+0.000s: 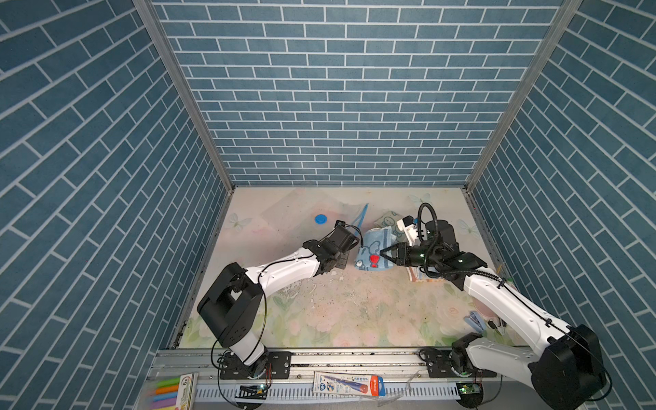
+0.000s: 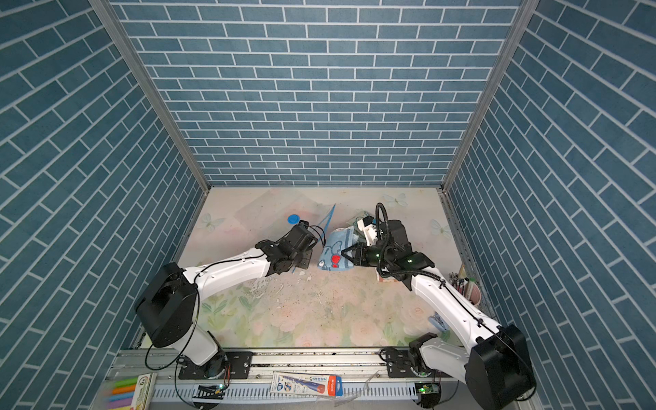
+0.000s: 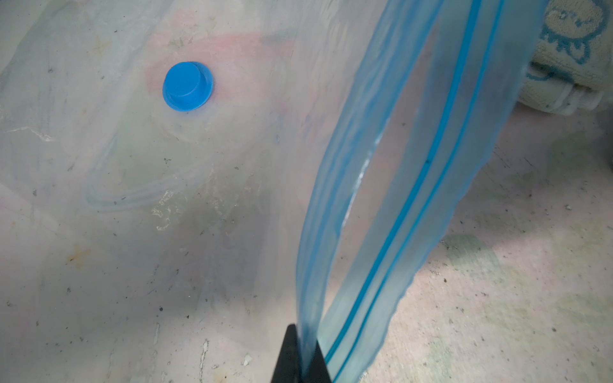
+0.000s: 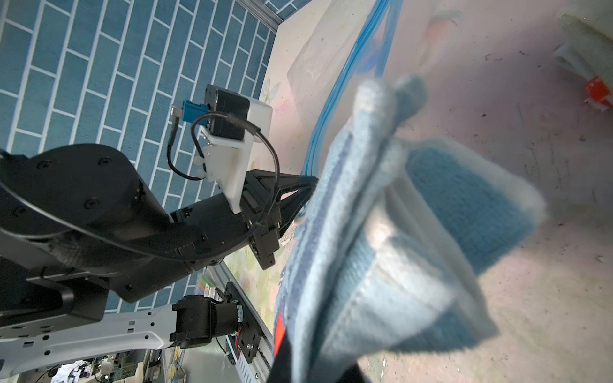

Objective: Place the folded towel into the vacuum bag
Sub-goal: Place the towel in the vacuum bag.

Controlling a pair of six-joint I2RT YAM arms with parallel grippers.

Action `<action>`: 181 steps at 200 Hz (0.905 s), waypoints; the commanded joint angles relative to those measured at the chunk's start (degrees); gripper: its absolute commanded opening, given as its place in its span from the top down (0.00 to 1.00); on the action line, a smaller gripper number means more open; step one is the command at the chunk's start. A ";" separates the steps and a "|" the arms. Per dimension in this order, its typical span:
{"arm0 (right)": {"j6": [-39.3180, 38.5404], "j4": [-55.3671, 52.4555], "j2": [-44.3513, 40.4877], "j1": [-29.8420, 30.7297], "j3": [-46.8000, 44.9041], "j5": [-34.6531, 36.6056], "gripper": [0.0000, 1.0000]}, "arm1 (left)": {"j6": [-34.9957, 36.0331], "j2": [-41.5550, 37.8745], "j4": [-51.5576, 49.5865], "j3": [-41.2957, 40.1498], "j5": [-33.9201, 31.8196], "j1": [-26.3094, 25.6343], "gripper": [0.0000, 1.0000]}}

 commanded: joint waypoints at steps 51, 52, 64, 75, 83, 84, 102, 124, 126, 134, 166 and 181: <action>-2.30 5.33 4.29 -0.04 4.63 -3.37 1.00 | 1.52 -0.83 1.39 -0.74 2.24 1.16 1.00; -2.30 5.38 4.40 -0.04 4.70 -3.45 1.00 | 1.52 -0.84 1.39 -0.74 2.20 1.16 1.00; -2.22 5.94 5.63 -0.01 5.40 -3.93 1.00 | 1.51 -0.75 1.40 -0.74 2.27 1.25 1.00; -2.13 6.49 6.75 -0.02 6.03 -4.77 1.00 | 1.61 -0.60 1.23 -0.65 2.25 1.25 1.00; -2.04 6.65 7.24 -0.03 6.39 -5.05 1.00 | 1.61 -0.62 1.11 -0.56 2.17 1.25 1.00; -2.08 6.70 7.28 -0.04 6.41 -5.08 1.00 | 1.61 -0.61 1.12 -0.61 2.17 1.30 1.00; -2.72 6.66 7.99 -0.04 6.69 -4.70 1.00 | 1.68 -0.75 1.38 -0.76 2.44 1.47 1.00; -2.76 6.98 10.26 -0.04 7.12 -4.40 1.00 | 1.96 -0.84 1.31 -0.57 2.87 1.51 1.00; -2.70 7.13 10.50 -0.04 7.20 -4.35 1.00 | 1.98 -0.83 1.24 -0.56 2.83 1.49 1.00; -2.26 7.84 11.44 -0.06 7.19 -4.47 1.00 | 2.14 -0.86 1.22 -0.48 2.76 1.48 1.00; -0.58 9.94 14.36 -0.08 7.57 -4.15 1.00 | 2.48 -1.08 1.13 -0.52 2.61 1.60 1.00; -0.15 10.05 15.46 -0.07 8.17 -4.01 1.00 | 2.54 -1.12 1.14 -0.39 2.65 1.60 1.00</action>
